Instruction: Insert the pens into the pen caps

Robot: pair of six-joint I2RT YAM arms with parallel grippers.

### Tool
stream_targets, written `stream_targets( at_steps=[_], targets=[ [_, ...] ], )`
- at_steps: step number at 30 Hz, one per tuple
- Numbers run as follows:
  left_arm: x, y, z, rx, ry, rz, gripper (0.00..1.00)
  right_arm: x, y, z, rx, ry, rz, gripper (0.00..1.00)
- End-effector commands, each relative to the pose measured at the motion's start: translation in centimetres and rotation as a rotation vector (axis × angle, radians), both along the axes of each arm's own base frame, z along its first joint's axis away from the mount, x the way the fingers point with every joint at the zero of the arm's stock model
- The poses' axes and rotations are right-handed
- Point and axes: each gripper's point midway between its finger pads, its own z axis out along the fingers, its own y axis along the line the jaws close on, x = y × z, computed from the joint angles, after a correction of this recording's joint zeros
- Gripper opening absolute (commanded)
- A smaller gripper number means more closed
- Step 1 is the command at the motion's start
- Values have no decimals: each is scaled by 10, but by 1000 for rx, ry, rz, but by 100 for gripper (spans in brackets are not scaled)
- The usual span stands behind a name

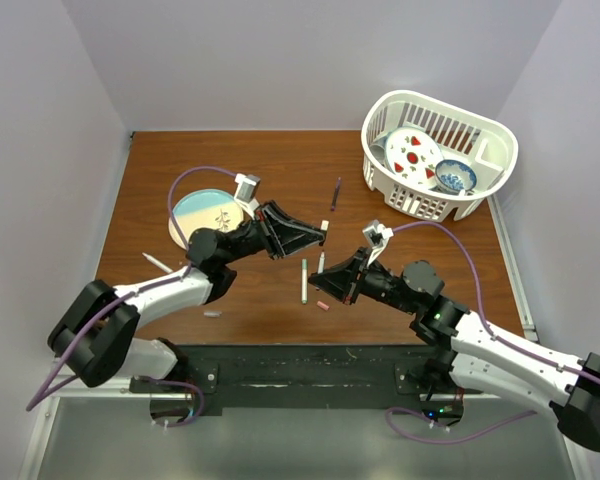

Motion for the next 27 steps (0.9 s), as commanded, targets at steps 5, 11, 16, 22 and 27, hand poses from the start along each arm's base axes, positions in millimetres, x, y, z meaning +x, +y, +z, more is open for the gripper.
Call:
stream_targets(
  at_steps=[5,11,16,22,27],
  targets=[
    [-7,4,21,-88,-99,6,0,-4,4,18,52,-40,31,0],
    [-7,3,17,-84,-96,9,0,-5,3,22,60,-47,32,0],
    [-7,2,14,-75,-96,4,0,-4,4,21,54,-44,31,0],
    [-6,2,7,-65,-87,7,0,-4,3,21,55,-45,29,0],
    [-6,2,4,-66,-84,4,0,-3,1,19,46,-42,16,0]
  ],
)
